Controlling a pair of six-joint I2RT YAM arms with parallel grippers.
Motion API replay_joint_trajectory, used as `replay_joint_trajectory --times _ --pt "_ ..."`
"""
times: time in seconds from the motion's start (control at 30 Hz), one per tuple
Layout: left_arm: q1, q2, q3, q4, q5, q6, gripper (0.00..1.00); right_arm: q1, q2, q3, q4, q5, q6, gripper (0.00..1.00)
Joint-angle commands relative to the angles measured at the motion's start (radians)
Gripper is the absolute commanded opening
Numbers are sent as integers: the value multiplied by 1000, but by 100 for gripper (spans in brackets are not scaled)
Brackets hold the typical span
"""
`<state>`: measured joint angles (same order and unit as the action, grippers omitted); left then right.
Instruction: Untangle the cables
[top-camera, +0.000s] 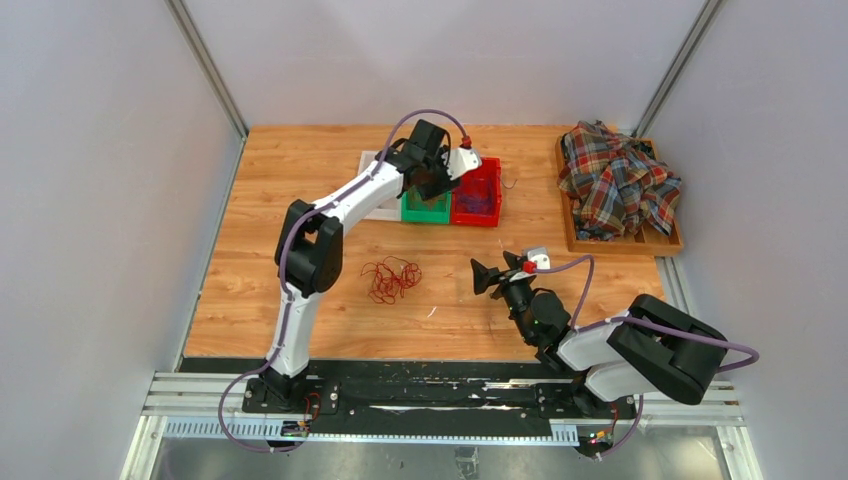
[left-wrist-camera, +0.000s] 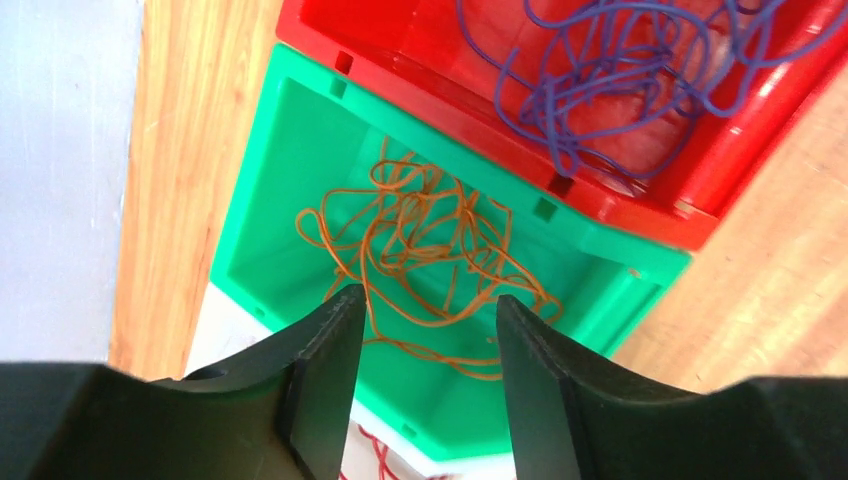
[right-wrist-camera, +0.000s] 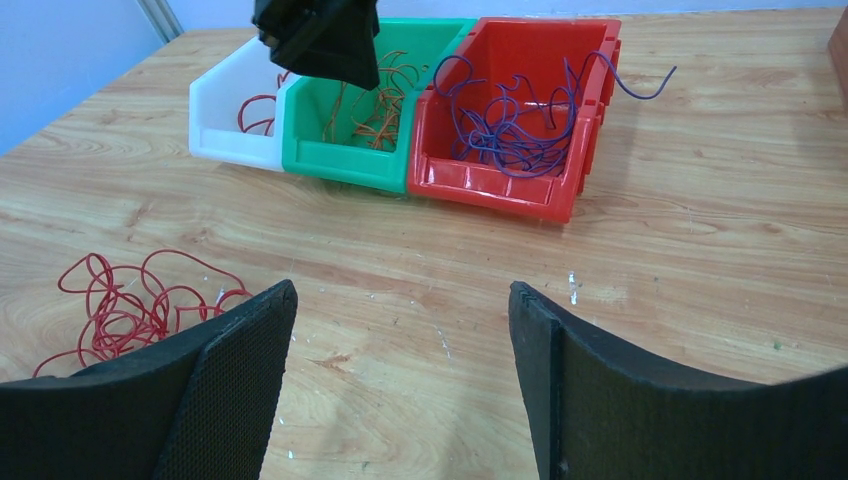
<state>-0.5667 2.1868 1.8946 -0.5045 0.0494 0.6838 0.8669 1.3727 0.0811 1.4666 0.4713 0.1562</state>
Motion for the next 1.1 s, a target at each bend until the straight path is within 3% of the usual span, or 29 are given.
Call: replay_joint_trajectory --times 0.0,0.23,0.3,0.63,0.87,1.07 --pt "-1 -81 27 -126 53 -9 59 -15 3 -15 49 -1 9 77" --pt "7 -168 55 -302 85 22 86 -15 1 -16 50 -3 8 77" --pt "16 -223 22 -365 119 43 88 -15 0 -16 50 -6 8 77" --pt "117 -602 -462 -509 310 280 89 -14 -2 -16 50 -15 2 76" --pt "177 -563 -562 -507 382 236 73 -14 -6 -17 48 -15 0 74" --pt "184 -569 -706 -350 319 237 72 -14 -3 -15 46 -15 2 73"
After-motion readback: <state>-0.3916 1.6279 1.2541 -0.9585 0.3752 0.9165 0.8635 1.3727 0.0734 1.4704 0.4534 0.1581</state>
